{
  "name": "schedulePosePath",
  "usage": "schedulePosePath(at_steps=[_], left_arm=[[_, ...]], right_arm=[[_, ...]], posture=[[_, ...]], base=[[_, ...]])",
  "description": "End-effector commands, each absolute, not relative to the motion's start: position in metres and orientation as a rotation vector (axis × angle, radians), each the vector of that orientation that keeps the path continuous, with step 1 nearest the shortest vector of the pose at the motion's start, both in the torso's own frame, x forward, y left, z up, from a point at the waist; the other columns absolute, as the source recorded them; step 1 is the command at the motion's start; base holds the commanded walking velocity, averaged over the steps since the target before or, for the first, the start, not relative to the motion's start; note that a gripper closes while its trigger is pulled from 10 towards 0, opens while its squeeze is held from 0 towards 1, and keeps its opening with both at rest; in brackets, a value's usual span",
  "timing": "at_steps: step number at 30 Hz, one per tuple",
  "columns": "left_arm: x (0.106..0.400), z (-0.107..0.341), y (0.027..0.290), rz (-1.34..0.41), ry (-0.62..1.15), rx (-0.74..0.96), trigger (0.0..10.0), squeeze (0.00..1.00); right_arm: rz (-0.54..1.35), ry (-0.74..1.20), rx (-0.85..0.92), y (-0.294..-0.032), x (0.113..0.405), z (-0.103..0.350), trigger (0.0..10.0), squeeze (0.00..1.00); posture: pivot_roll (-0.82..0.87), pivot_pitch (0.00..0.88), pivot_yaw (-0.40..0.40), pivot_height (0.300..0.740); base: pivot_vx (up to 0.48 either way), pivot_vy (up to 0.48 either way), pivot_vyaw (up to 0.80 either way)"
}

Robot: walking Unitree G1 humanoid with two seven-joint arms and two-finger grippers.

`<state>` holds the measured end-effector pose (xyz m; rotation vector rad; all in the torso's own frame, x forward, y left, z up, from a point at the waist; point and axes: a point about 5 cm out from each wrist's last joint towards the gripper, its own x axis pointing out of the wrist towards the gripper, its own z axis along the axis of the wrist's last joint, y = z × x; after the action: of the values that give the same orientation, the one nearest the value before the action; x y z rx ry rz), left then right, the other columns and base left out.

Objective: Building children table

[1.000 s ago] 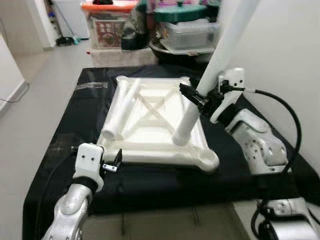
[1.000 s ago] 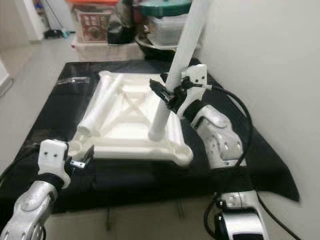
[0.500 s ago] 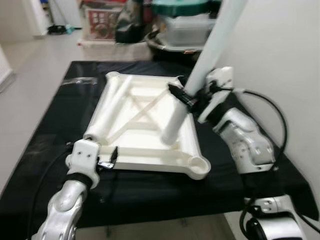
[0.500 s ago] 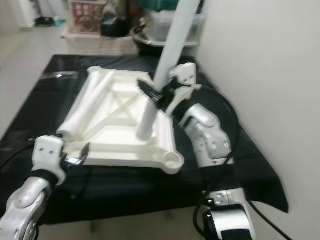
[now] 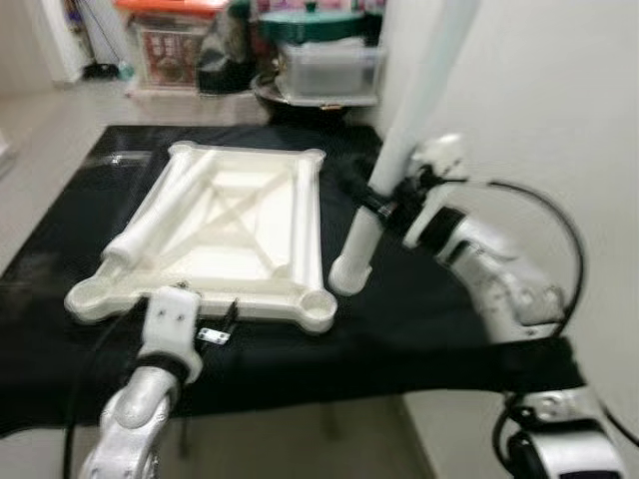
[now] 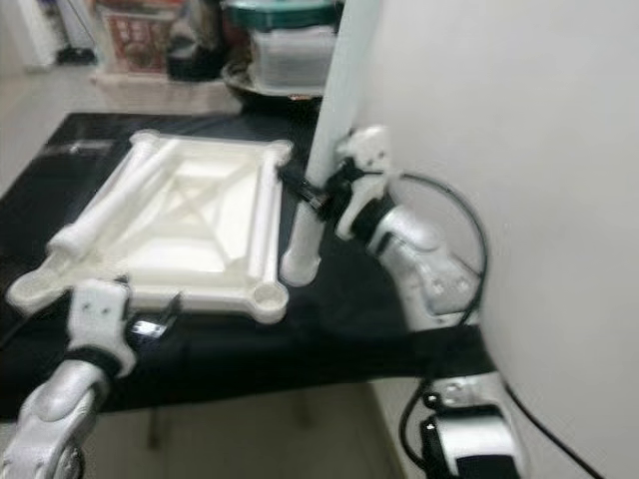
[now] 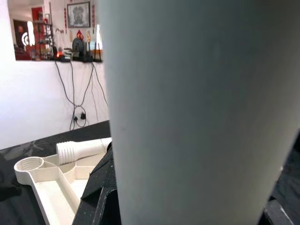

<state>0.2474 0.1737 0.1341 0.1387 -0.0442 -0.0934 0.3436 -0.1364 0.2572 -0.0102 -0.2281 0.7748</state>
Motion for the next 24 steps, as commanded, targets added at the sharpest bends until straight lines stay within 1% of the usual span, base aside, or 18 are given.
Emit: schedulePosePath(at_steps=[1, 5, 10, 14, 24], left_arm=[[0.2475, 0.1323, 0.1765, -0.082, -0.037, 0.134, 10.0, 0.0], [0.2482, 0.1305, 0.1797, -0.069, -0.018, 0.125, 10.0, 0.0], [0.249, 0.1288, 0.1806, -0.068, -0.005, 0.12, 10.0, 0.0], [0.2499, 0.131, 0.1791, -0.072, -0.03, 0.132, 10.0, 0.0], [0.2477, 0.1301, 0.1796, -0.08, -0.025, 0.126, 10.0, 0.0]], right_arm=[[0.791, -0.233, -0.02, -0.1335, 0.3421, 0.2595, 0.0, 0.0], [0.798, -0.223, -0.013, -0.1302, 0.3416, 0.2559, 0.0, 0.0], [0.8, -0.219, -0.005, -0.1292, 0.3416, 0.2545, 0.0, 0.0], [0.8, -0.214, 0.007, -0.1291, 0.3416, 0.2537, 0.0, 0.0], [0.797, -0.208, 0.013, -0.1295, 0.3414, 0.2529, 0.0, 0.0]], posture=[[0.09, 0.0, -0.069, 0.74], [0.1, 0.0, -0.069, 0.74], [0.1, 0.0, -0.068, 0.74], [0.09, 0.0, -0.067, 0.74], [0.1, 0.0, -0.069, 0.74]], base=[[0.0, 0.0, 0.0], [0.0, 0.0, 0.0], [0.0, 0.48, 0.0], [0.0, 0.0, 0.0], [0.0, 0.0, 0.0]])
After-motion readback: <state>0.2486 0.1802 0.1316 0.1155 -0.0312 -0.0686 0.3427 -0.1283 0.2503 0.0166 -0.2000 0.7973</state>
